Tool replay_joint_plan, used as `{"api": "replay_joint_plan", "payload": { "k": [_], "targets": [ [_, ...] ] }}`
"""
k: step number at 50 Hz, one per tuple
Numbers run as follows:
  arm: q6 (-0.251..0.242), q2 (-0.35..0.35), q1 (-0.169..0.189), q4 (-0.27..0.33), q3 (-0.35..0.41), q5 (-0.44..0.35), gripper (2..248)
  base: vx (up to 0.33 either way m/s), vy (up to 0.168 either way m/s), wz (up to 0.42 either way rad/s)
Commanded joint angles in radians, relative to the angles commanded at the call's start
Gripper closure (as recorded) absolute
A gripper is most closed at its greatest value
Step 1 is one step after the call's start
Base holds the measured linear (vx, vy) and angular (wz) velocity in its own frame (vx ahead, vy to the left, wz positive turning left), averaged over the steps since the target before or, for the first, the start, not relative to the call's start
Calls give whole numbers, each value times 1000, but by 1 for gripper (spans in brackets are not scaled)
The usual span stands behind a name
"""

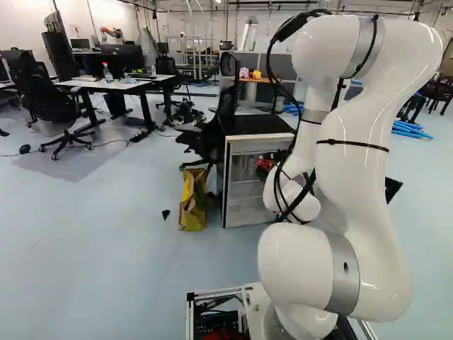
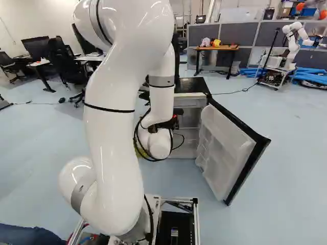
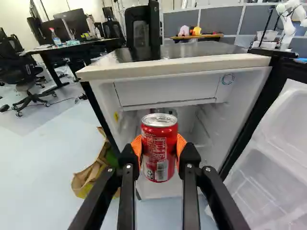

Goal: Grab a drink from the fridge

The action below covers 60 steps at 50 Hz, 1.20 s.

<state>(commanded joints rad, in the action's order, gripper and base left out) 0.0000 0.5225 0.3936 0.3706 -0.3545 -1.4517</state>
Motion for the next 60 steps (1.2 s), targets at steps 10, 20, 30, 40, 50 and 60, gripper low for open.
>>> {"api": "replay_joint_plan", "payload": {
  "k": [10,20,30,40,50,60],
  "targets": [
    [0,-39,2,0,18,0,158,0,0,0],
    [0,-75,1,0,29,0,158,0,0,0],
    [0,-109,1,0,39,0,158,0,0,0],
    [0,-143,1,0,47,0,158,0,0,0],
    [0,-171,-1,0,48,12,158,0,0,0],
    [0,-196,-4,0,44,31,158,0,0,0]
  ]
}}
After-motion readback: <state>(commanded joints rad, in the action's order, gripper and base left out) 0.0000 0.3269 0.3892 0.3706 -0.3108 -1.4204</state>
